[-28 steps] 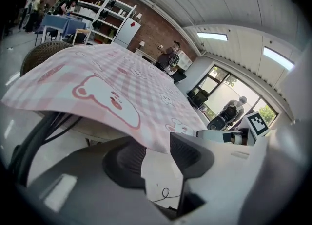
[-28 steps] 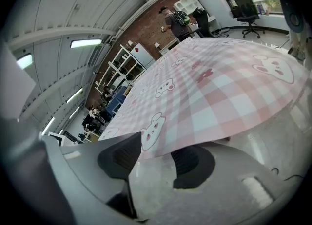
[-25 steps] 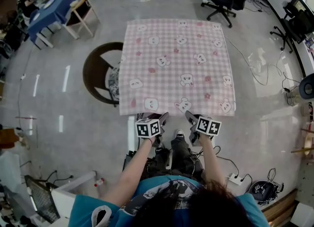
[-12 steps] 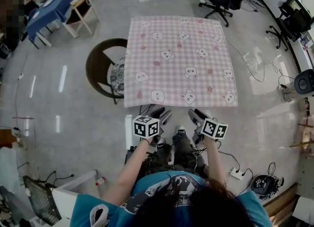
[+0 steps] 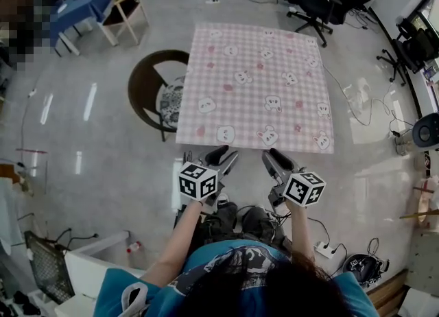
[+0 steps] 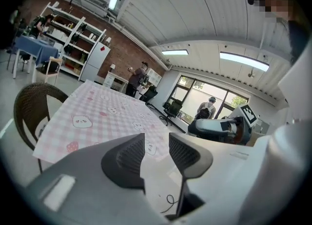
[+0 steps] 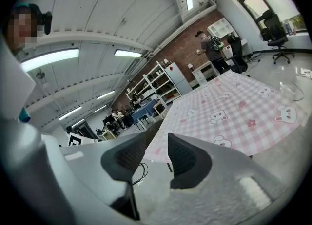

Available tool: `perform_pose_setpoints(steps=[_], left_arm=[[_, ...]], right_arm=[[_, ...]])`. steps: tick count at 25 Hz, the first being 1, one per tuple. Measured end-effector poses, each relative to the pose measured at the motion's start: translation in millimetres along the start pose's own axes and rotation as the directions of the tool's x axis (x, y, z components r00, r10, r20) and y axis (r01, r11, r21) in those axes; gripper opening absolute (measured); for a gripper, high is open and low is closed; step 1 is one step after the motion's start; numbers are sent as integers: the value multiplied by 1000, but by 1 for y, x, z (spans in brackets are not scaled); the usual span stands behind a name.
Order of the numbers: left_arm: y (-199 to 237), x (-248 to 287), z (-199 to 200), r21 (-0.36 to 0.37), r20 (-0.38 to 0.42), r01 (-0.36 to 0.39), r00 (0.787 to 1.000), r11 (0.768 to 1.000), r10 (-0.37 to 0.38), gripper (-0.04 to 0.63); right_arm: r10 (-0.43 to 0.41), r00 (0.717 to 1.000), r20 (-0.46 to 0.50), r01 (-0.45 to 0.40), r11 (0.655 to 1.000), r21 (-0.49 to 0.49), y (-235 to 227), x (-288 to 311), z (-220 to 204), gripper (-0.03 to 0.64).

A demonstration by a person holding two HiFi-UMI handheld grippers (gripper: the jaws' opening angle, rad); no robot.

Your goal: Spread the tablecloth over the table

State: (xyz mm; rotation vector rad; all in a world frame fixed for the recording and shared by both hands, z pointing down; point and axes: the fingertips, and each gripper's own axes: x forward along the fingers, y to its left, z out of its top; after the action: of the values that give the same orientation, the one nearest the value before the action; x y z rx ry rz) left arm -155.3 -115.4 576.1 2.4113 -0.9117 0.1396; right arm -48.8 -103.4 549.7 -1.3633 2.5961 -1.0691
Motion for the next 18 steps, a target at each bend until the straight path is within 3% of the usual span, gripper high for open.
perform_pose_setpoints(steps=[8, 18], left_arm=[[-36, -27, 29, 131, 40, 22, 999, 991, -27, 130], [-118, -30, 41, 211, 130, -32, 992, 977, 5, 91]], right_arm=[[109, 994, -28, -112, 984, -138, 37, -9, 26, 120], [212, 977, -21, -212, 962, -171, 46, -80, 28, 89]])
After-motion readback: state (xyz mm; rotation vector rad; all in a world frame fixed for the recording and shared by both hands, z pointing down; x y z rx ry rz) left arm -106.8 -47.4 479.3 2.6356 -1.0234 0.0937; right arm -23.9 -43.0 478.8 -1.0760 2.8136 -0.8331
